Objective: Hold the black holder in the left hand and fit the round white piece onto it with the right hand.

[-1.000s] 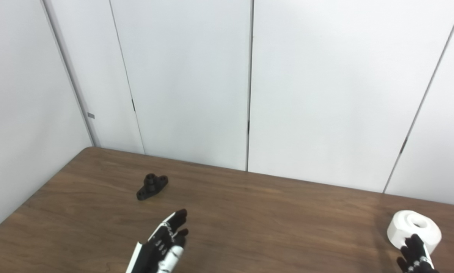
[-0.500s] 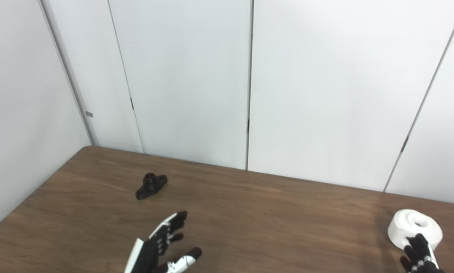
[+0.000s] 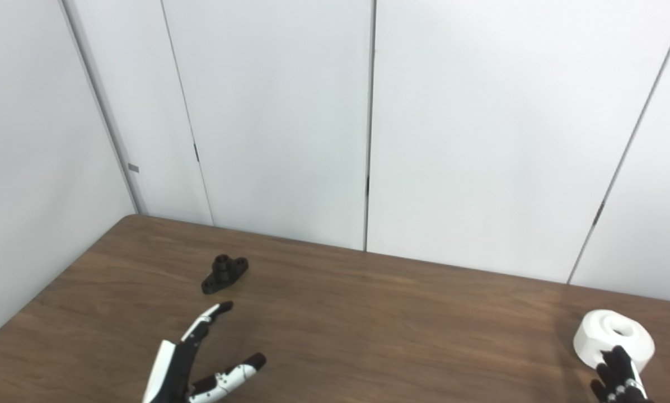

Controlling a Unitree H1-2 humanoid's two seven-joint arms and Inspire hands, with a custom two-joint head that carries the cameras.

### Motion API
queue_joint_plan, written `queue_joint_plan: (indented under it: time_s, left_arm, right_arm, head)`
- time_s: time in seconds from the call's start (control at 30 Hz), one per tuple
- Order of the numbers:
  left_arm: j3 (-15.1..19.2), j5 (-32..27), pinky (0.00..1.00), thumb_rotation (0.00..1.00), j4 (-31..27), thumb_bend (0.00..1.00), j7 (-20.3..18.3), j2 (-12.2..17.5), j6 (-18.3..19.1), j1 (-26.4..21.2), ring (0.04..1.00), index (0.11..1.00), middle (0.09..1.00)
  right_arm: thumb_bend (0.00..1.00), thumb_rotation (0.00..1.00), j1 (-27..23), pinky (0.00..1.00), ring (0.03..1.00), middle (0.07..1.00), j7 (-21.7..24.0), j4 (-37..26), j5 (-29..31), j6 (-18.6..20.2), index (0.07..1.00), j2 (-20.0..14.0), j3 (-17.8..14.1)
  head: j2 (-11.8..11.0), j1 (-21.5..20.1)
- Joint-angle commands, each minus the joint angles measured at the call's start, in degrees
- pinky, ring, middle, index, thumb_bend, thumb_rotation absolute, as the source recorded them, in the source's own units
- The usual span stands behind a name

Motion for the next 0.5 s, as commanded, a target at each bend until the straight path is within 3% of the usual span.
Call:
queue_joint_plan:
  time_s: [0.0, 0.23, 0.47]
  left_arm:
    - [0.3, 1.8, 0.98, 0.36, -2.6, 0.83, -0.5, 0.8, 0.0, 3.6, 0.970, 0.873, 0.945]
    - [3.1, 4.6, 0.98, 0.38, -1.2, 0.81, -1.3, 2.9, 2.1, 0.8, 0.981, 0.868, 0.967]
    - [5.2, 10.4, 0.94, 0.34, 2.5, 0.81, 1.1, 4.3, 1.2, -1.8, 0.984, 0.854, 0.951]
  right_arm:
    - [0.57, 1.00, 8.1, 1.00, 1.000, 1.000, 0.1, 8.2, -0.2, 1.3, 1.000, 2.3, 1.1]
    - [0.61, 1.00, 7.9, 1.00, 1.000, 1.000, -0.4, 8.9, -1.0, 1.2, 1.000, 2.6, 1.2]
    - [0.55, 1.00, 7.6, 1.00, 1.000, 1.000, -0.6, 9.3, -1.9, 0.6, 1.000, 2.9, 1.4]
  head:
    - [0.2, 0.0]
    - [0.2, -0.2]
    - [0.4, -0.4]
